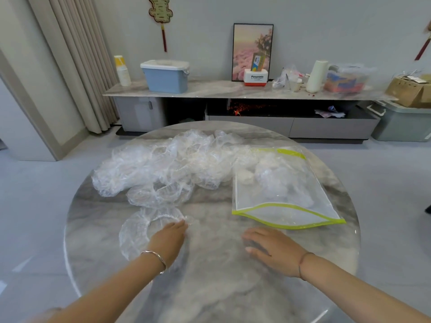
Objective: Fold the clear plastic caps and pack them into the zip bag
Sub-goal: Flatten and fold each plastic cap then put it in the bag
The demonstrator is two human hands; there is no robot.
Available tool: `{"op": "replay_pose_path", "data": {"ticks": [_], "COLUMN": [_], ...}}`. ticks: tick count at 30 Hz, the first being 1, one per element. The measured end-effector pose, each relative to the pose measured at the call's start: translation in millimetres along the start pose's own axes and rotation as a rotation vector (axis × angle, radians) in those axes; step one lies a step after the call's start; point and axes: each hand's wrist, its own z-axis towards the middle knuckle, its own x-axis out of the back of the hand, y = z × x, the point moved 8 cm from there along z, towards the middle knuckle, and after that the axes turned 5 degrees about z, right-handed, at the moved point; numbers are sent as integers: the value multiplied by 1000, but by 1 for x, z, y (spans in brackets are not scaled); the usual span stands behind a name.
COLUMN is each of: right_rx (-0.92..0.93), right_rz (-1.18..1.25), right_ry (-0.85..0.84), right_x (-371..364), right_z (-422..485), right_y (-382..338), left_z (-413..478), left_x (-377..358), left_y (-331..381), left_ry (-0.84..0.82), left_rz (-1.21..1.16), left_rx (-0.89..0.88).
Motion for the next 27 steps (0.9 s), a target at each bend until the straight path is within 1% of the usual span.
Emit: {"op": "replay_pose_path", "data": {"ticks": [1, 2, 3, 4, 5, 6, 7, 10, 13, 15, 17, 19, 21, 24, 25, 27], "right_rx": [42, 86, 127, 169, 200, 226, 244, 262, 197, 123, 36, -11, 17, 43, 70, 172], "right_rz": [-3, -7, -21, -38, -50, -50, -44, -9, 75, 209, 431, 575, 586, 557, 505, 300], "right_ry": [28, 63, 93, 112, 115, 119, 132, 173, 211, 268, 336, 406, 439, 420, 394, 255], "right_x": [-1, -2, -5, -10, -17, -22, -27, -32, -25, -18, -10, -2, 4, 5, 3, -10], "right_z": [2, 4, 6, 7, 8, 8, 8, 7, 6, 3, 0, -2, -1, 0, 0, 2], "right_y": [-10, -19, -26, -29, -33, -36, -37, -33, -24, -16, -9, -5, -9, -15, -18, -28], "left_z": [-6, -15, -24, -32, -41, -47, -51, -54, -58, -60, -63, -67, -70, -67, -65, -63], "left_x": [-3, -7, -10, -18, -27, -32, -35, -29, -21, -19, -23, -30, -35, -38, -39, -40], "left_y": [7, 17, 32, 51, 65, 75, 79, 74, 59, 50, 42, 35, 30, 22, 19, 14], "left_ry": [-24, -70, -91, -114, -165, -187, -193, -139, -96, -79, -117, -149, -141, -97, -86, -91], "left_rz": [-61, -119, -167, -201, -209, -215, -266, -340, -308, -241, -133, -33, -1, -28, -22, 4], "left_rx": [-16, -80, -185, -331, -443, -533, -567, -573, -577, -594, -584, -571, -552, -519, -514, -514]}}
